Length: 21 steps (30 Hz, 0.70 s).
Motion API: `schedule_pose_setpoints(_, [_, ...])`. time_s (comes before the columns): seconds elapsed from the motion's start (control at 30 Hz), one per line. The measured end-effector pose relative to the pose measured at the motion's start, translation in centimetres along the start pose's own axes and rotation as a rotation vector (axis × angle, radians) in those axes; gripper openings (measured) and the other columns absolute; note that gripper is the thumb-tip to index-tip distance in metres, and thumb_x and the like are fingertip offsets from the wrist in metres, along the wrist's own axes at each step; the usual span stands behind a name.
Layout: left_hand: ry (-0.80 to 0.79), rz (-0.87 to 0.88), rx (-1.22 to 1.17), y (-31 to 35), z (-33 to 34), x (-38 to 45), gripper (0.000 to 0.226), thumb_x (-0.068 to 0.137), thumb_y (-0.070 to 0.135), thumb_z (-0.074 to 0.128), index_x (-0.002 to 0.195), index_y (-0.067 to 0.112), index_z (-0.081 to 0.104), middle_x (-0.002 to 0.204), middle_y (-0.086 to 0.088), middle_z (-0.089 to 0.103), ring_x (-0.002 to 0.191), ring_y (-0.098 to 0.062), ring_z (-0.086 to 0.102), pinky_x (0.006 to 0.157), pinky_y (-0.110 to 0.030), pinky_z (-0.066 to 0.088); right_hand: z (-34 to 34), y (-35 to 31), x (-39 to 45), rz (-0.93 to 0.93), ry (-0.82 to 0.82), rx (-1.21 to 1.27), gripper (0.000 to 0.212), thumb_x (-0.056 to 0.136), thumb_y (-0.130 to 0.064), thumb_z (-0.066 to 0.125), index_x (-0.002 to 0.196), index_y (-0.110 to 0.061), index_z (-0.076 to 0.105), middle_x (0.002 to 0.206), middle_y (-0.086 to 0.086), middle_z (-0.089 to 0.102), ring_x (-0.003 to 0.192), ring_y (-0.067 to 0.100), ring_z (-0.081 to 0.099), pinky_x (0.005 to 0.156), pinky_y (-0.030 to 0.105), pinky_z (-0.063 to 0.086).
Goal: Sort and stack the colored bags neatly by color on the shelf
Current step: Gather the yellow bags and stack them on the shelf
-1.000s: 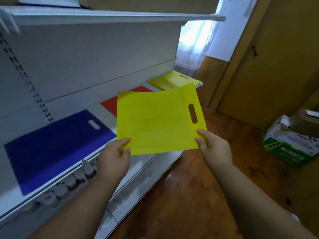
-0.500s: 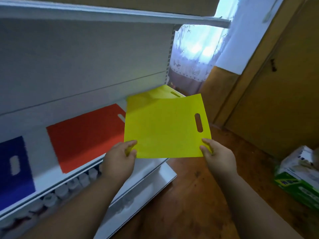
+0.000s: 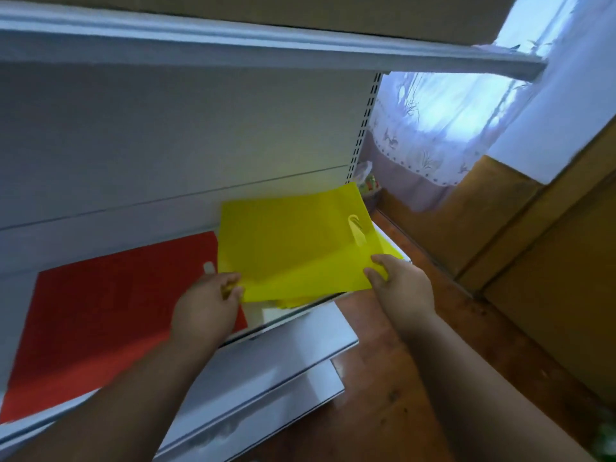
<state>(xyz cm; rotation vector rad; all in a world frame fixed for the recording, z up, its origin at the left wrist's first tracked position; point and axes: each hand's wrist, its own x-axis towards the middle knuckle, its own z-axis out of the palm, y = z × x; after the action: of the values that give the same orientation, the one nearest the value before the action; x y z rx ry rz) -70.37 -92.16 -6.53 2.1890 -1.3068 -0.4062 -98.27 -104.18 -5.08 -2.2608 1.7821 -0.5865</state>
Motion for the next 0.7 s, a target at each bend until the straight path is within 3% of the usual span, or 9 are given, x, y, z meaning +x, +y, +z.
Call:
schedule_pose_setpoints(0.07, [-0.005,-0.018,0.059,1.2,1.1,0.6,0.032,0.095,0.027,0.059,0.126,0.024,0.066,0.133,-0.011,0.058,0.117,-0.028,0.056,0.088,-0.031,0.044,0.0,1.1,2.4,-0.043,-0.003,-0.03,0.037,0.093,-0.037,0.063,0.124,-0.017,0.066,0.121,0.008,0.066,0.112,0.029,0.06,0.088,0.035,0.046])
schedule_pose_setpoints(0.23, [0.024,-0.049,0.17,4.1,3.8,2.1,0.033,0.092,0.032,0.061,0.124,0.028,0.066,0.125,-0.004,0.06,0.111,-0.023,0.059,0.089,-0.029,0.045,0.4,4.0,7.7,-0.116,-0.034,-0.053,0.033,0.093,-0.039,0.061,0.118,-0.018,0.069,0.106,0.002,0.063,0.092,0.027,0.062,0.07,0.033,0.046])
schedule_pose_setpoints(0.37, [0.033,-0.128,0.308,6.4,6.1,3.2,0.032,0.09,0.038,0.06,0.121,0.032,0.067,0.124,-0.001,0.062,0.107,-0.022,0.061,0.089,-0.029,0.047,1.2,6.9,10.6,-0.136,-0.149,-0.1,0.034,0.095,-0.042,0.058,0.121,-0.022,0.066,0.11,0.001,0.061,0.094,0.025,0.06,0.069,0.032,0.045])
schedule_pose_setpoints(0.57, [0.024,-0.219,0.513,8.9,9.4,2.5,0.031,0.085,0.044,0.054,0.102,0.029,0.074,0.104,-0.001,0.064,0.093,-0.024,0.063,0.077,-0.03,0.05,2.1,9.3,13.8,-0.162,-0.293,-0.209,0.034,0.094,-0.05,0.054,0.119,-0.028,0.065,0.113,0.0,0.056,0.091,0.025,0.06,0.07,0.034,0.052])
schedule_pose_setpoints(0.7, [0.062,-0.244,0.545,10.1,10.0,2.3,0.027,0.09,0.045,0.054,0.108,0.035,0.071,0.106,-0.004,0.058,0.095,-0.024,0.059,0.076,-0.031,0.044,1.8,8.9,14.4,-0.275,-0.306,-0.252,0.035,0.096,-0.048,0.05,0.12,-0.026,0.064,0.115,0.0,0.058,0.088,0.023,0.061,0.066,0.031,0.05])
